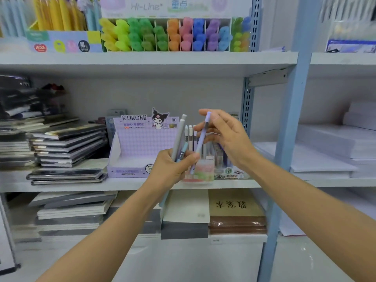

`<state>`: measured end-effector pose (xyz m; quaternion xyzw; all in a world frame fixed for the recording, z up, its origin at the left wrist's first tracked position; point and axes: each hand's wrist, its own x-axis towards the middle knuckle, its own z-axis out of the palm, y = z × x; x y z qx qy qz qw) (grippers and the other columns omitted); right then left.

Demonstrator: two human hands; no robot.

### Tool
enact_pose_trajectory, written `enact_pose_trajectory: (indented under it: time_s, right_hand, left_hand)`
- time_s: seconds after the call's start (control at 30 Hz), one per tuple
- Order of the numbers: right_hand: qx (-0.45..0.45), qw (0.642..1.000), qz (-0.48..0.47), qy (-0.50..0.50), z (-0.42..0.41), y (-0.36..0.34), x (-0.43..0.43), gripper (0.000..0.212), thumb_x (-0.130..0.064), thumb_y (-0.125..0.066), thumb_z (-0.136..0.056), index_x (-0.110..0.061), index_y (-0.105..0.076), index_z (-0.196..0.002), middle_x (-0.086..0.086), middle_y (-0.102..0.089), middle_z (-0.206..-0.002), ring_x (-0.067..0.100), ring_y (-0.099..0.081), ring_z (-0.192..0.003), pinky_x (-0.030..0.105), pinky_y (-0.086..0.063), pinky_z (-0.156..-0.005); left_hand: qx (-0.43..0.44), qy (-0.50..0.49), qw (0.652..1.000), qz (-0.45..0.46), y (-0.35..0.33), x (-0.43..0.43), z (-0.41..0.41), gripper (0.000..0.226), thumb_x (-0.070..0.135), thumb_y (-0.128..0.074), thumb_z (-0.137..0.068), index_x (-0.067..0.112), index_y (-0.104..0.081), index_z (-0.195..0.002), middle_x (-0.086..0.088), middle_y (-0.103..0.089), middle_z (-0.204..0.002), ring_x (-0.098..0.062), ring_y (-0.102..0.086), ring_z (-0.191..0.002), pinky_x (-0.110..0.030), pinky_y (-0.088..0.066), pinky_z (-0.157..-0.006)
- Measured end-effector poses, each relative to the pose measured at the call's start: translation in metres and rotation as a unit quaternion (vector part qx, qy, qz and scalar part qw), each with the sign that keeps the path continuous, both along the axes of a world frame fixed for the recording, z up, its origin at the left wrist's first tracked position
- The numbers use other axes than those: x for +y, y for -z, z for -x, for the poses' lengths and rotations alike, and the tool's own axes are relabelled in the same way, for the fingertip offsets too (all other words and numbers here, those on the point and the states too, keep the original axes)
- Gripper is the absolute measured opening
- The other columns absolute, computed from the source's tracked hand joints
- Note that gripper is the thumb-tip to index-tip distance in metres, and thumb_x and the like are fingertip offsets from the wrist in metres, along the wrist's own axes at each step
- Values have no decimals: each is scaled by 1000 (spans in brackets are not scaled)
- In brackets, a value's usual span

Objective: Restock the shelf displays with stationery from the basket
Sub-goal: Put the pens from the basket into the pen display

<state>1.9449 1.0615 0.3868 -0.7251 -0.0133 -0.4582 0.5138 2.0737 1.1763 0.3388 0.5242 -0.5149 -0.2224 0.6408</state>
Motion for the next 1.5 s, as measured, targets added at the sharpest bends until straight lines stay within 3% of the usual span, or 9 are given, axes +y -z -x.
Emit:
enact_pose_trajectory:
  time_s: [0.23,0.4,0.57,0.87,1.13,1.27,1.37,1.43,1.5]
  right_hand:
    - [-60,991,4,121,-2,-17,-24,12,-12,-54,-98,-3,-60,-104,11,-72,-85,20,-70,-77,28,-59,-66]
    - [11,976,50,212,-12,2,-50,14,-8,-53,-97,2,-61,-103,20,-68,-91,21,-69,-82,26,-59,-69]
    - [62,965,98,235,-24,20,-57,10,-7,-53,-97,-3,-62,-97,4,-69,-84,15,-69,-80,26,-59,-73]
    - [98,949,169,247,-37,8,-65,12,-9,-56,-96,0,-64,-97,10,-72,-83,22,-71,-78,34,-60,-74]
    - [118,938,190,265,-40,12,-70,14,-14,-59,-94,-13,-55,-107,4,-71,-81,15,-67,-79,35,-55,-79]
    - [116,898,232,356,-45,18,-71,10,-21,-67,-88,-16,-60,-92,-3,-64,-89,15,-57,-89,39,-49,-82]
    - [164,868,245,400,-47,20,-71,15,-27,-68,-87,-15,-69,-97,-2,-52,-98,15,-45,-101,35,-42,-88]
    - [171,869,237,399,-44,16,-68,19,-29,-66,-89,-16,-72,-102,1,-49,-101,15,-43,-103,30,-40,-91]
    - [131,900,208,360,-38,9,-59,20,-29,-64,-91,-19,-70,-106,1,-50,-102,13,-48,-97,22,-40,-88]
  left_hand:
    - [73,10,997,-18,-7,-14,-9,13,19,-54,-96,7,-59,-100,8,-32,-50,-8,-25,-41,-18,-24,-36]
    - [99,9,994,-35,-8,-21,-18,18,16,-46,-98,14,-40,-80,6,-37,-53,-9,-31,-41,-18,-28,-38]
    - [78,8,997,-18,-2,-24,-23,25,26,-45,-102,12,-52,-83,5,-45,-57,-8,-40,-43,-18,-35,-42]
    - [54,17,998,-11,5,-24,-28,34,39,-41,-101,10,-58,-98,-1,-52,-53,-22,-60,-52,-28,-53,-53]
    - [59,20,998,-8,11,-28,-31,31,41,-44,-100,19,-65,-97,5,-41,-54,-11,-40,-45,-22,-40,-45]
    - [64,29,998,-9,12,-27,-32,31,40,-45,-99,16,-64,-98,5,-40,-56,-10,-37,-46,-20,-38,-44]
    - [66,31,997,-12,10,-26,-31,32,40,-45,-100,14,-62,-97,6,-41,-56,-10,-38,-45,-20,-38,-44]
    - [65,32,997,-12,8,-25,-29,32,41,-45,-99,13,-62,-96,6,-41,-56,-9,-38,-45,-20,-38,-44]
    - [61,35,998,-8,7,-24,-27,32,41,-45,-99,14,-61,-94,6,-41,-56,-10,-39,-45,-20,-39,-44]
